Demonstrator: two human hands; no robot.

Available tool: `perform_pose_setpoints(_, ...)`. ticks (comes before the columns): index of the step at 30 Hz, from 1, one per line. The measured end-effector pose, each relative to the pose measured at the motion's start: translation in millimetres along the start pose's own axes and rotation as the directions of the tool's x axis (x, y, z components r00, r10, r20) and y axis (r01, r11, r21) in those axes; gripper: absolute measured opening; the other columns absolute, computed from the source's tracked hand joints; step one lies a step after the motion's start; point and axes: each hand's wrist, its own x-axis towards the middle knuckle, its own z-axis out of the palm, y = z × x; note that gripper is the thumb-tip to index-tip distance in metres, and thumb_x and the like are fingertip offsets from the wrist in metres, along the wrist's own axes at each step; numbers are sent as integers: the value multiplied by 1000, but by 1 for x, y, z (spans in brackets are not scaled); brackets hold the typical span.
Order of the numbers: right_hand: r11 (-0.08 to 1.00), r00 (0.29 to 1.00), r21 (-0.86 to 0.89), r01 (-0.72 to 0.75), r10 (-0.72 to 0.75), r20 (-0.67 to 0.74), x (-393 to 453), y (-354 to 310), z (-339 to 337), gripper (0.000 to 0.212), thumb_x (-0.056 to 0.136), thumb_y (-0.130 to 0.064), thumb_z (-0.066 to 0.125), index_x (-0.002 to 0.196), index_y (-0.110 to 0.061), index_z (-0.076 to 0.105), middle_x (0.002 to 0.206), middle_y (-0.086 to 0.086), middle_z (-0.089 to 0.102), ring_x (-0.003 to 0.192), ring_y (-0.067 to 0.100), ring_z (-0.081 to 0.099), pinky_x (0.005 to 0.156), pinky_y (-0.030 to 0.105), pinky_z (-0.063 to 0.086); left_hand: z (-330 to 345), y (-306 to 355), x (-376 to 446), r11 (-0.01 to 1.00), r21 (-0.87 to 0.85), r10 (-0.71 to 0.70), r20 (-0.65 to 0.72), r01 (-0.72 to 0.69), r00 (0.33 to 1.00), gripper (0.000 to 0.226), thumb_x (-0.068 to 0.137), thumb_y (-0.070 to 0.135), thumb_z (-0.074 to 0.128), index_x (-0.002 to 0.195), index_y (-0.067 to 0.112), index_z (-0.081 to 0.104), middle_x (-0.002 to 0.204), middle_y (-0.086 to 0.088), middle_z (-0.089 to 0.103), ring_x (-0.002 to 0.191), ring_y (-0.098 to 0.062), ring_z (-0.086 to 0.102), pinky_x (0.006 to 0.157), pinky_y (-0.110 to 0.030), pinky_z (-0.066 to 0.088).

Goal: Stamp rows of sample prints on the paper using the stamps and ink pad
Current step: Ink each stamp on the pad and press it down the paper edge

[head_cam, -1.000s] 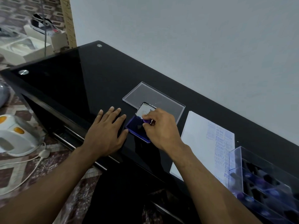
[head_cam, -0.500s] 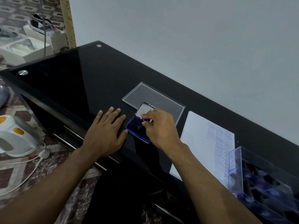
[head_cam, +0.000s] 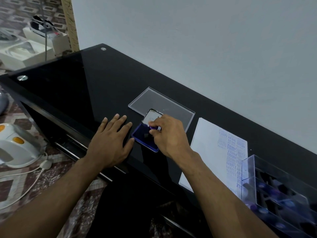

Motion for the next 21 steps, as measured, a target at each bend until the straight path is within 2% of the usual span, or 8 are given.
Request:
perform_pose_setpoints(9, 1000, 1000, 18, 8, -7, -30, -3, 0, 1, 27, 91, -21, 66, 118, -21, 70, 112, -2, 65, 103, 12, 59, 93, 32, 52, -2, 0, 0, 1000, 2, 0, 18, 0, 1000, 74, 95, 64, 17, 150, 23, 42, 162, -6, 32, 153, -24, 18, 123, -54, 15)
perform_pose_setpoints(11, 1000, 999, 10, 13, -13, -33, -4, -1, 3, 26, 93, -21, 63, 118, -21, 70, 112, -2, 64, 102, 13, 59, 90, 27, 51, -3, -1, 1, 1000, 0, 0, 37, 0, 999, 76, 93, 66, 14, 151, 24, 40, 163, -5, 29, 154, -24, 15, 124, -53, 13)
perform_pose_setpoints(14, 1000, 998, 23, 12, -11, -64, -11, -2, 3, 25, 96, -19, 60, 118, -19, 70, 115, -2, 65, 103, 13, 60, 85, 17, 42, -7, 0, 4, 1000, -31, 0, 64, 2, 998, 80, 89, 67, 12, 153, 25, 36, 165, -4, 25, 154, -23, 11, 125, -51, 10)
perform_pose_setpoints(16, 997, 995, 79, 8, 0, -99, -18, 0, 2, 26, 96, -17, 60, 119, -17, 69, 118, 0, 65, 106, 14, 61, 90, 18, 44, -11, 2, 6, 998, -60, -2, 53, 6, 999, 81, 89, 66, 13, 154, 23, 33, 165, -5, 23, 155, -23, 9, 125, -51, 10)
perform_pose_setpoints(18, 991, 987, 130, 20, 1, -160, -25, 6, -2, 26, 94, -16, 63, 119, -15, 69, 119, 2, 65, 107, 14, 60, 94, 27, 52, -16, 10, 9, 997, -81, 5, 30, -2, 1000, 80, 90, 64, 16, 155, 21, 31, 165, -7, 23, 155, -23, 10, 125, -50, 11)
perform_pose_setpoints(19, 989, 979, 146, 23, 8, -203, -28, 11, -4, 26, 93, -16, 64, 118, -15, 69, 117, 2, 65, 105, 13, 59, 93, 29, 54, -18, 15, 12, 996, -87, 18, 21, -16, 1000, 79, 90, 63, 18, 156, 20, 30, 164, -7, 24, 154, -23, 11, 125, -49, 11)
perform_pose_setpoints(21, 987, 958, 160, 8, 39, -285, -34, 26, -10, 26, 92, -17, 66, 118, -16, 69, 111, 0, 64, 98, 10, 58, 88, 26, 54, -22, 31, 16, 994, -91, 68, 11, -67, 998, 77, 91, 62, 21, 154, 19, 33, 163, -8, 26, 154, -23, 14, 125, -47, 12)
